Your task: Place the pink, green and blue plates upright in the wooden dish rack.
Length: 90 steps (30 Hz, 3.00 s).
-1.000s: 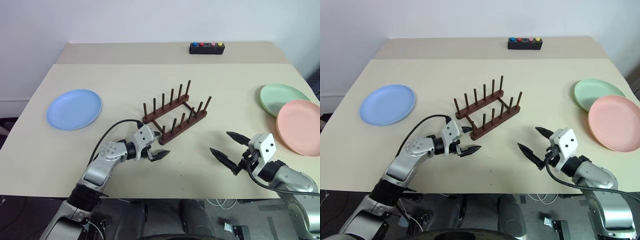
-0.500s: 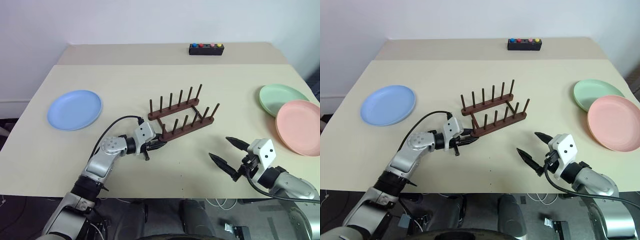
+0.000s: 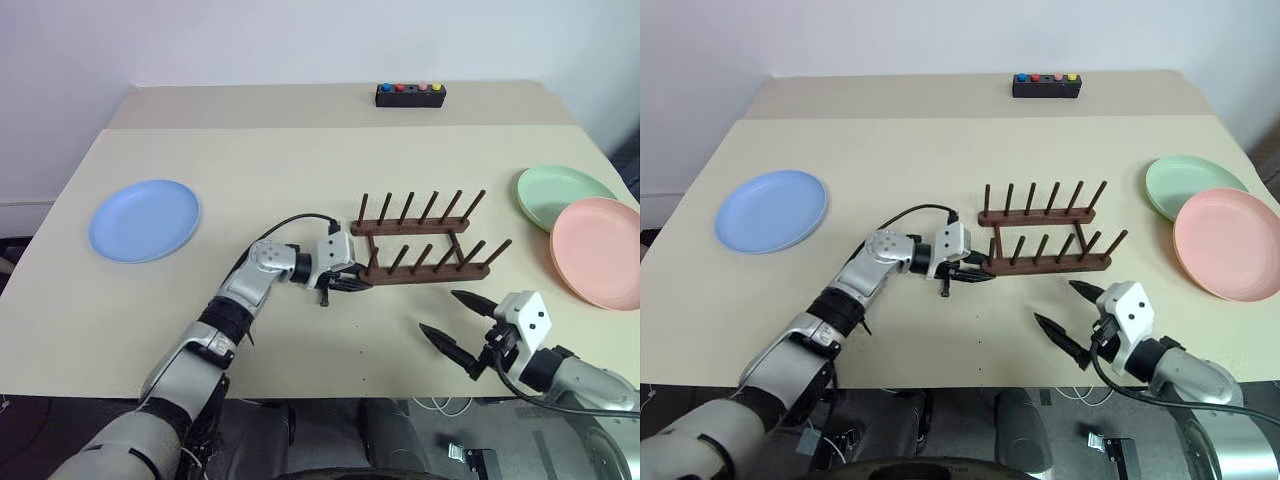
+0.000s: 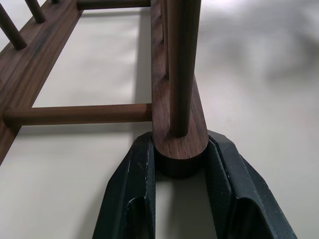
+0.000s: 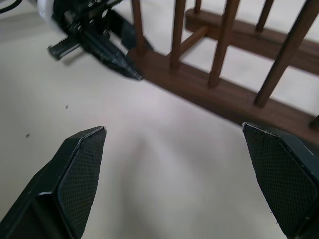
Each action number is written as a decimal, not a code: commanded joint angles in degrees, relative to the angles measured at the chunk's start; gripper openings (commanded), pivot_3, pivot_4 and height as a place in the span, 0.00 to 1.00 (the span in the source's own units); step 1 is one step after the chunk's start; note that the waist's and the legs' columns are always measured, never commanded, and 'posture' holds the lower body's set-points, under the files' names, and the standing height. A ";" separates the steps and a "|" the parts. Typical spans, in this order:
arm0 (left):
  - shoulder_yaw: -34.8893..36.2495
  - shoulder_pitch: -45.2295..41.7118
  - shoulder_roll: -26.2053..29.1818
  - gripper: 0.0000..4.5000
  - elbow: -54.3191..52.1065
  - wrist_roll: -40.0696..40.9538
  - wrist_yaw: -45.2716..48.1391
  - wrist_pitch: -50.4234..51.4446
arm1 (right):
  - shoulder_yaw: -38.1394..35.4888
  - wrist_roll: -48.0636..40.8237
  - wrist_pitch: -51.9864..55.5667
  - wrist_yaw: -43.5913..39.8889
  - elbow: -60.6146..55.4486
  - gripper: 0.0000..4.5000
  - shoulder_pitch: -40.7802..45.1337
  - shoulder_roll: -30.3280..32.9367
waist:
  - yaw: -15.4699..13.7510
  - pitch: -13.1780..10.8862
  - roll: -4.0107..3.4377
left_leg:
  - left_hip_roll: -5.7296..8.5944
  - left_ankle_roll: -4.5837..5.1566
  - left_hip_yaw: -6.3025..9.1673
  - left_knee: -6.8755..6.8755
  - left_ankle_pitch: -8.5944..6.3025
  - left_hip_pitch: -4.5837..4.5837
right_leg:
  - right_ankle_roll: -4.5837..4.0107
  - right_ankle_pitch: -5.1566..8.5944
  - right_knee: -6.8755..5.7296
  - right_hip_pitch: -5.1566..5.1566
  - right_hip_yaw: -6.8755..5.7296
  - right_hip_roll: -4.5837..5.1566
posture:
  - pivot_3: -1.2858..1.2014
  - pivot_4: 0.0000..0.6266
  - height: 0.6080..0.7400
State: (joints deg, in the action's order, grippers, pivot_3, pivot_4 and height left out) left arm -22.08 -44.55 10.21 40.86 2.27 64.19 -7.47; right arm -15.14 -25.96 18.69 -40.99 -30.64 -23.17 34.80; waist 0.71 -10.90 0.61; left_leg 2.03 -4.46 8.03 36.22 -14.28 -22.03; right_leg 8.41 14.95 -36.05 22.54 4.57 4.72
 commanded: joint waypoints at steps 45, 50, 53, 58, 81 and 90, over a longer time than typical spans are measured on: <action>7.87 4.49 7.88 0.88 -5.25 1.79 3.70 0.54 | -2.97 5.77 0.56 3.24 3.18 0.80 2.58 1.79 | 0.33 0.00 0.00 | -0.01 0.00 0.02 -0.03 0.00 0.02 | 0.00 0.00 -0.04 0.02 0.00 -0.01 | 0.52 0.24 1.00; 6.91 13.46 11.16 0.36 -20.25 4.29 5.50 7.21 | -2.98 9.04 -0.37 3.63 6.58 0.25 2.61 3.14 | 0.17 0.02 -0.04 | -0.02 0.00 0.03 -0.09 0.00 0.03 | -0.03 0.00 -0.08 0.06 0.01 -0.01 | 0.52 0.24 1.00; 4.43 17.06 10.50 0.05 -28.33 3.23 3.83 10.50 | -2.84 11.77 -0.14 5.09 9.02 0.00 4.54 3.95 | -0.04 0.02 -0.04 | -0.01 0.00 0.03 -0.03 0.00 0.02 | -0.02 0.00 -0.07 0.01 0.01 0.01 | 0.52 0.24 1.00; 1.35 17.89 8.12 0.05 -31.77 0.47 -0.49 12.85 | -2.09 15.12 -0.69 6.40 13.28 0.00 8.41 4.75 | -0.06 0.01 -0.03 | 0.01 0.00 0.03 0.04 0.00 0.03 | -0.03 0.00 -0.06 -0.04 0.01 0.01 | 0.52 0.24 1.00; 2.03 10.52 1.28 0.05 -17.37 -5.20 -18.44 7.46 | 6.47 23.16 -8.63 5.85 33.74 0.00 28.94 5.32 | 0.42 0.02 -0.02 | 0.00 0.00 -0.02 -0.01 0.00 0.35 | -0.02 -0.02 -0.06 -0.25 0.03 0.01 | 0.52 0.24 1.00; 2.51 8.12 0.60 0.05 -13.55 -3.92 -17.58 5.23 | 7.55 24.76 -9.84 6.70 38.37 0.00 33.42 5.39 | 0.31 0.02 -0.02 | 0.01 0.00 -0.02 -0.05 0.00 0.34 | -0.01 -0.02 -0.06 -0.24 0.03 0.01 | 0.52 0.24 1.00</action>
State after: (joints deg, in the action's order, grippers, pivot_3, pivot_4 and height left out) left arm -20.46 -36.27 10.70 27.73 -1.92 46.04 -1.78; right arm -6.88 -1.31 9.17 -34.76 8.19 10.32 39.39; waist 1.02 -10.89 0.59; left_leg 2.04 -4.46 8.01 36.16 -14.28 -21.69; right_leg 8.39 14.93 -36.11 22.31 4.59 4.73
